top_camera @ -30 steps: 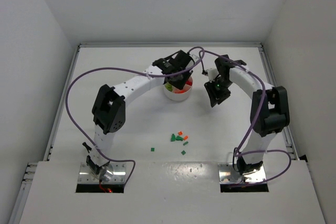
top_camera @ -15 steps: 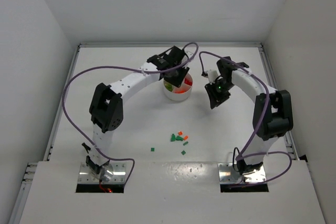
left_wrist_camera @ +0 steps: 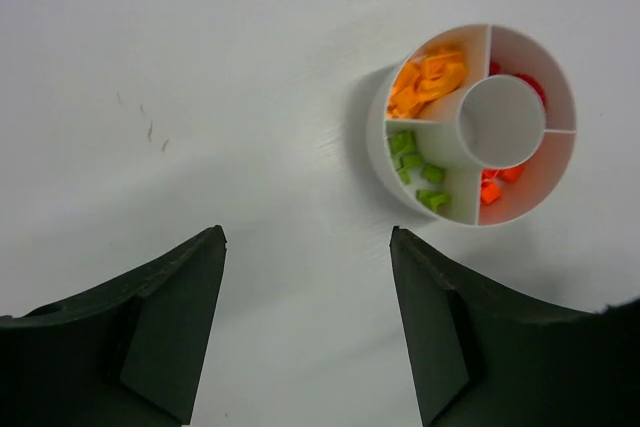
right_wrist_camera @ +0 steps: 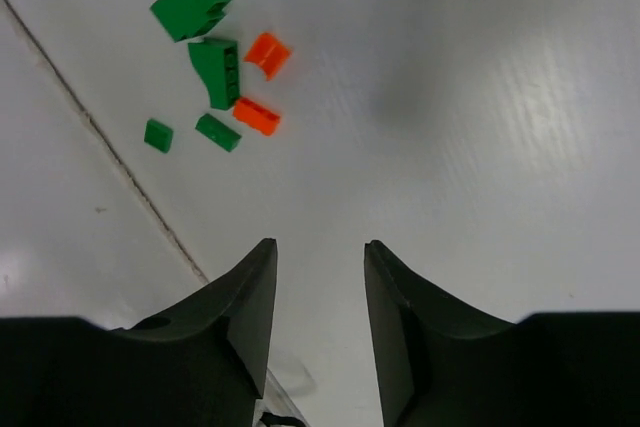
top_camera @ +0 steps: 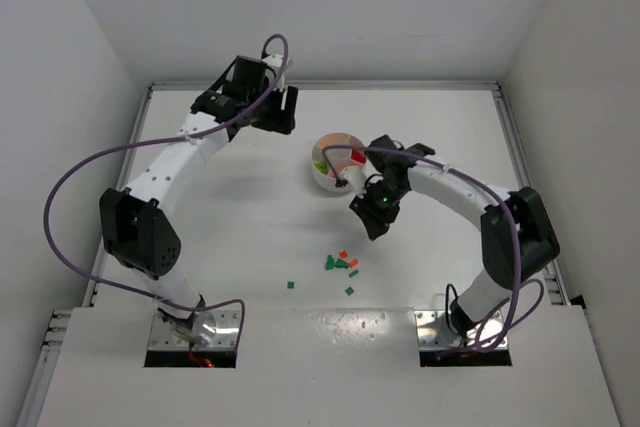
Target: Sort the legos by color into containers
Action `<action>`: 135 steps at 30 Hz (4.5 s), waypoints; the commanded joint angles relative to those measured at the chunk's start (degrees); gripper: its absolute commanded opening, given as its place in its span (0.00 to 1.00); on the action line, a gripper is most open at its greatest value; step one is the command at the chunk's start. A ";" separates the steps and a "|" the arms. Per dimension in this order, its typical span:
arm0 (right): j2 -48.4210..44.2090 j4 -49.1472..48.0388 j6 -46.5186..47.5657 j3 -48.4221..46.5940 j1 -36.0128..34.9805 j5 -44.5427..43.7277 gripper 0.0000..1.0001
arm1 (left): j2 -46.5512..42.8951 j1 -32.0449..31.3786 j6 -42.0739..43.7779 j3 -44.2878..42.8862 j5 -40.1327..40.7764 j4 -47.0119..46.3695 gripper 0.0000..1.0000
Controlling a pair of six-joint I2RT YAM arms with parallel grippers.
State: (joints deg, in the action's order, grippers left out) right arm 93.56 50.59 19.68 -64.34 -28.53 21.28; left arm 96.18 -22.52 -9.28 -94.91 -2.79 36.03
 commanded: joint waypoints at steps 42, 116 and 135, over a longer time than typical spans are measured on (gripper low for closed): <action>10.16 -12.71 31.20 15.64 -18.75 -6.95 0.46 | 3.22 14.53 0.58 4.83 -14.97 4.84 0.76; 15.34 -4.53 7.83 -32.43 -4.78 -6.51 0.00 | 5.33 15.58 2.86 -0.62 -16.64 6.95 0.76; 19.12 -7.26 7.83 -34.36 -3.19 -11.35 0.34 | 7.00 15.58 2.86 -1.77 -17.16 6.95 0.76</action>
State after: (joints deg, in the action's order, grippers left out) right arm 112.25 45.45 27.99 -95.31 -31.94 10.94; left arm 103.31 -7.68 -6.09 -94.45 -19.35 44.10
